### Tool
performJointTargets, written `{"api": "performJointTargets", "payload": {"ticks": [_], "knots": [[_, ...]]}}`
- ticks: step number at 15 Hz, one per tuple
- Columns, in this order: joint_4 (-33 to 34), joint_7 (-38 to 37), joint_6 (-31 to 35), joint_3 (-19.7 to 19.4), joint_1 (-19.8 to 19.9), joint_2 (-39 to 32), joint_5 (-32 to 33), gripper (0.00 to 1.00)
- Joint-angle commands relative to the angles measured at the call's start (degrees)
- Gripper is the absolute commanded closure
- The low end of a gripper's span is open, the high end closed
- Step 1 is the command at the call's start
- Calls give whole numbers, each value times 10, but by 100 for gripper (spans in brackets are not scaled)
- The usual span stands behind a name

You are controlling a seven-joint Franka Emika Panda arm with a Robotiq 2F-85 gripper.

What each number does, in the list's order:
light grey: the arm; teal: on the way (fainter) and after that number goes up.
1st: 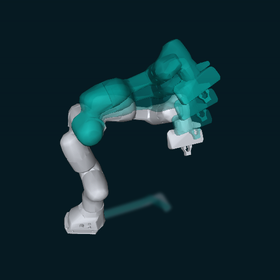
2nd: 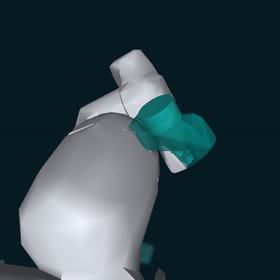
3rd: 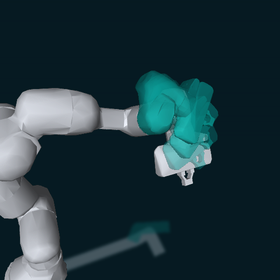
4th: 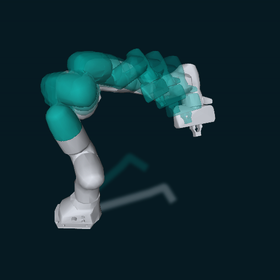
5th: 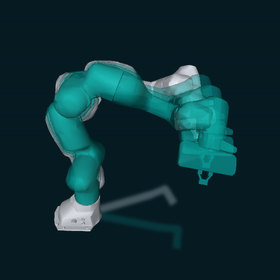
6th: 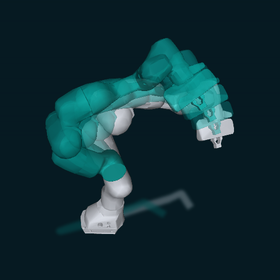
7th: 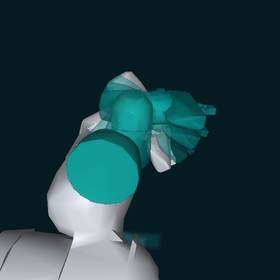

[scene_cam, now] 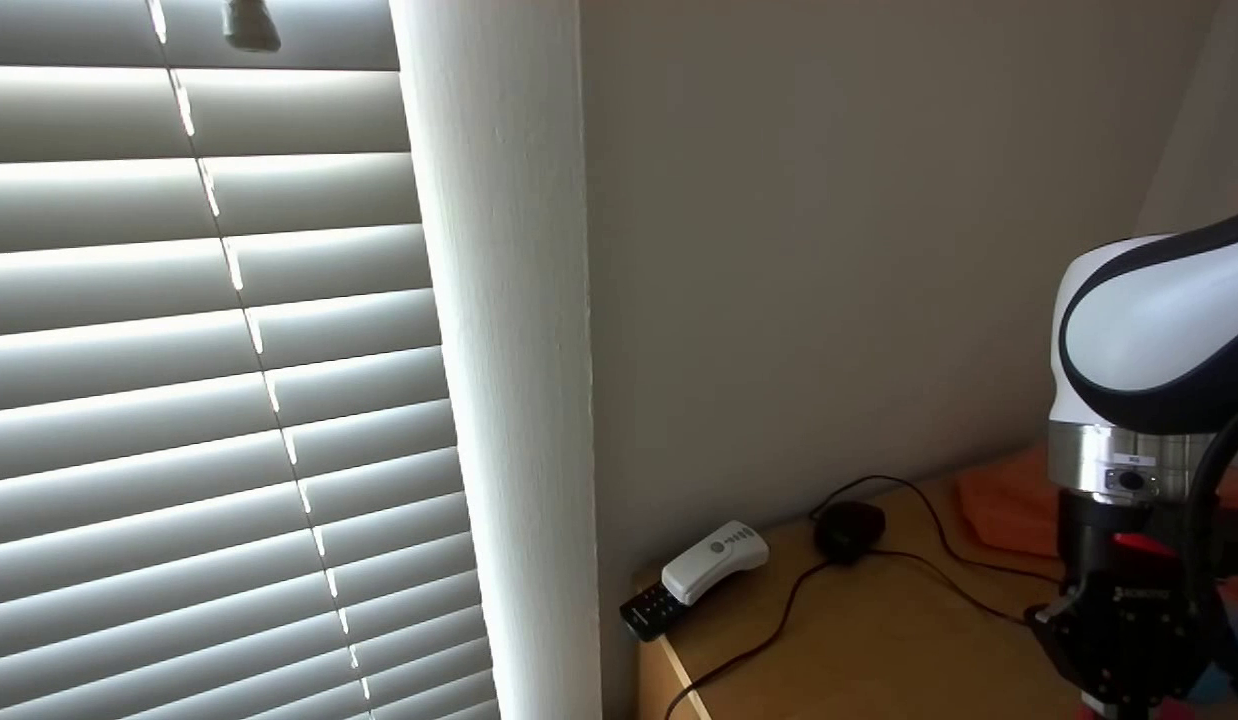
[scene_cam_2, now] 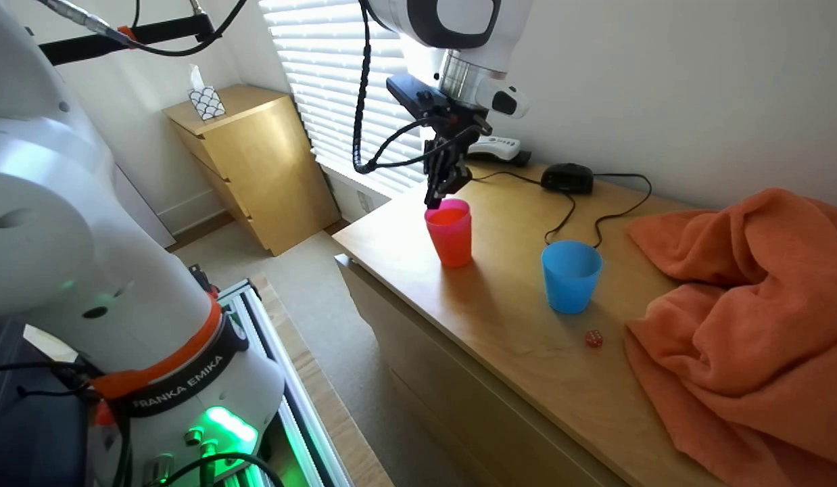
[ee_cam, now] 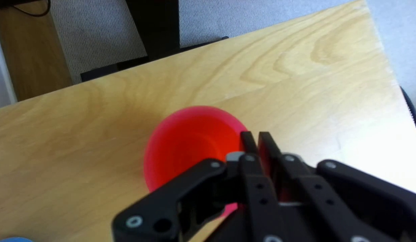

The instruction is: Remove the pink cup from the orange cup and put it on the table

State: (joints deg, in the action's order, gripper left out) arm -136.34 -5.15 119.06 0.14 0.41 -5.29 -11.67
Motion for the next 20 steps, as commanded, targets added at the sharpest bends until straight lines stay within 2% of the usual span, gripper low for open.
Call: {"api": "performJointTargets", "payload": {"ticks": [1, 4, 6, 8, 20], "knots": [[1, 9, 10, -2, 1, -5, 0, 100], [2, 9, 10, -2, 1, -4, 0, 99], [2, 9, 10, -2, 1, -1, 0, 95], [1, 11, 10, -2, 1, 1, -2, 100], [8, 7, -12, -5, 6, 10, -19, 99]]}}
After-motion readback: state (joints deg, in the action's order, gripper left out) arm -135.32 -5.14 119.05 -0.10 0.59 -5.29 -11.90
